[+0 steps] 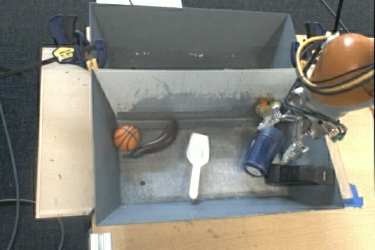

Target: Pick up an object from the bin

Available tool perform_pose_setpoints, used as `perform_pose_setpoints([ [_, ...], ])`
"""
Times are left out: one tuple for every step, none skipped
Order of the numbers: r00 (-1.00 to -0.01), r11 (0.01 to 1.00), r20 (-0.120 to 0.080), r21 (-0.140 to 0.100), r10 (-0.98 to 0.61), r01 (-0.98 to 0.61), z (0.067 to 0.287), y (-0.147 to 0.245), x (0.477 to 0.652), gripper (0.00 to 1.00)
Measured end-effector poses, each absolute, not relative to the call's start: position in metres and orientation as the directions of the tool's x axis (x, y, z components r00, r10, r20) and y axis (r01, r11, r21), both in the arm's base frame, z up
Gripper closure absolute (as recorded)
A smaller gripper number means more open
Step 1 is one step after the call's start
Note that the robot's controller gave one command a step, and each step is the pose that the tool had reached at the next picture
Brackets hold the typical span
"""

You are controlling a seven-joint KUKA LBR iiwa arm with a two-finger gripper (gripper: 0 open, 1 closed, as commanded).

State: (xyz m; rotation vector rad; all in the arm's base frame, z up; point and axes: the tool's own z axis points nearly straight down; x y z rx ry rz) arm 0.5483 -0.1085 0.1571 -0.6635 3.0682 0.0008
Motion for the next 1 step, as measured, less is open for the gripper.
perform_pose_setpoints([
  [-0.858,0.858,-0.004,-0.002,-0.514,-0.514,0.1459,-0.0888,0.5597,0.00],
])
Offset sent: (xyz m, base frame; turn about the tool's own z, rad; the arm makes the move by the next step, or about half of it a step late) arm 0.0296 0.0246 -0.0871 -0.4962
